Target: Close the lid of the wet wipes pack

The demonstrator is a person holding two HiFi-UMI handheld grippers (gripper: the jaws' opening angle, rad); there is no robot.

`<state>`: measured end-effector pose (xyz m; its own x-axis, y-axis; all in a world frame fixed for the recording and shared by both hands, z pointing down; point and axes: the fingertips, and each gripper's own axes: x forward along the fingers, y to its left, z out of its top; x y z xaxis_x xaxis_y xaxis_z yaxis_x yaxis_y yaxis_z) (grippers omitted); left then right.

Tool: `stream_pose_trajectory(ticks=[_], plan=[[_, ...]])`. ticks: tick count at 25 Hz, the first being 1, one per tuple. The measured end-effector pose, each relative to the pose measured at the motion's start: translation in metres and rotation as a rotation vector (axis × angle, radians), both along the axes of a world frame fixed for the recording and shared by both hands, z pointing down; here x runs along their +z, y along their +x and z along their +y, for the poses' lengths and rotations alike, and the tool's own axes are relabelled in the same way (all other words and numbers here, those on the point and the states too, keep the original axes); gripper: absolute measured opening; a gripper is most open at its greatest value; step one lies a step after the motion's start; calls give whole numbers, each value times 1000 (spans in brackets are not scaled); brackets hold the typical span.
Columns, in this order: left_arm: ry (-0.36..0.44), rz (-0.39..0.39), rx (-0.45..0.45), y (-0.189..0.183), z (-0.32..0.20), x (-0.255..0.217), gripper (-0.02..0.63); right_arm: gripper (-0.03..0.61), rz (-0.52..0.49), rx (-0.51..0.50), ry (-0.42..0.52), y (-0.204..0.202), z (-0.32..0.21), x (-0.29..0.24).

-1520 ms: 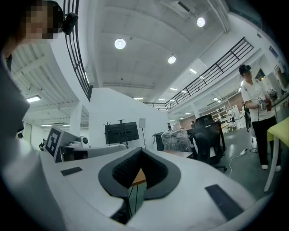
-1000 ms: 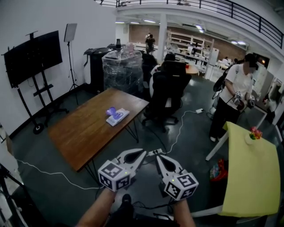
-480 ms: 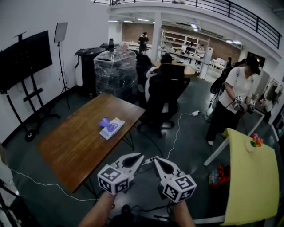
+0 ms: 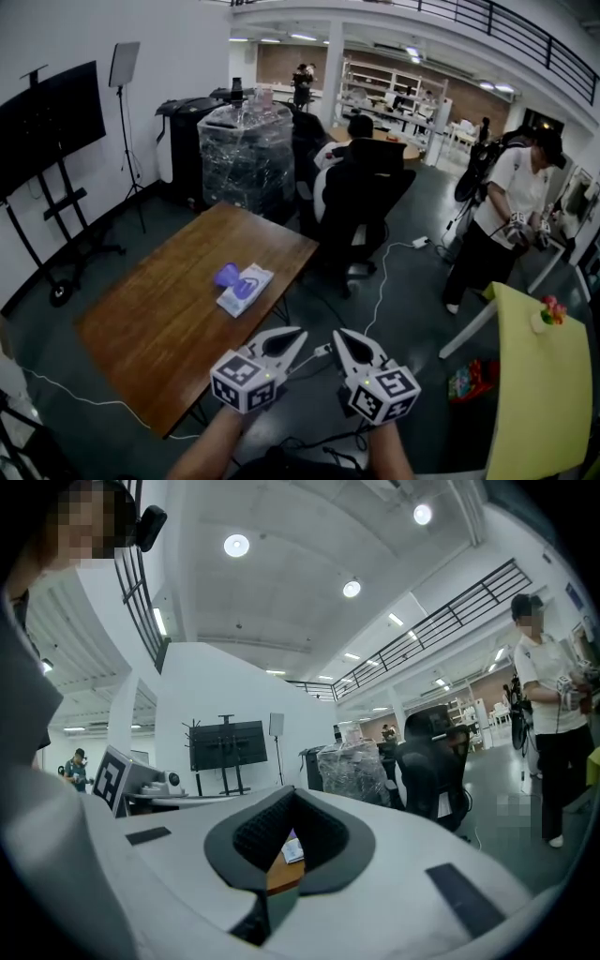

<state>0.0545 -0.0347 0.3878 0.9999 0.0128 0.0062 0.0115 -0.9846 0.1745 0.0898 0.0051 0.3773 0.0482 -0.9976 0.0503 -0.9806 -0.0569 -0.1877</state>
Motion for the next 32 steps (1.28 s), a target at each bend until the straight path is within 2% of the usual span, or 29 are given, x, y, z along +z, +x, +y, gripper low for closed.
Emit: stream_pose_trajectory(ticks=[6, 11, 26, 32], plan=[[-20, -13, -25, 6, -40, 8, 5, 11, -7, -3, -23, 10, -38, 2], [-21, -29, -69, 17, -73, 18, 5, 11, -15, -57, -20, 26, -74, 13], [-48, -108, -368, 65, -196, 56, 5, 11, -36, -348, -68, 90, -215, 38], [-52, -130, -501, 76, -231, 62, 5, 11, -44, -468, -99, 109, -256, 48]])
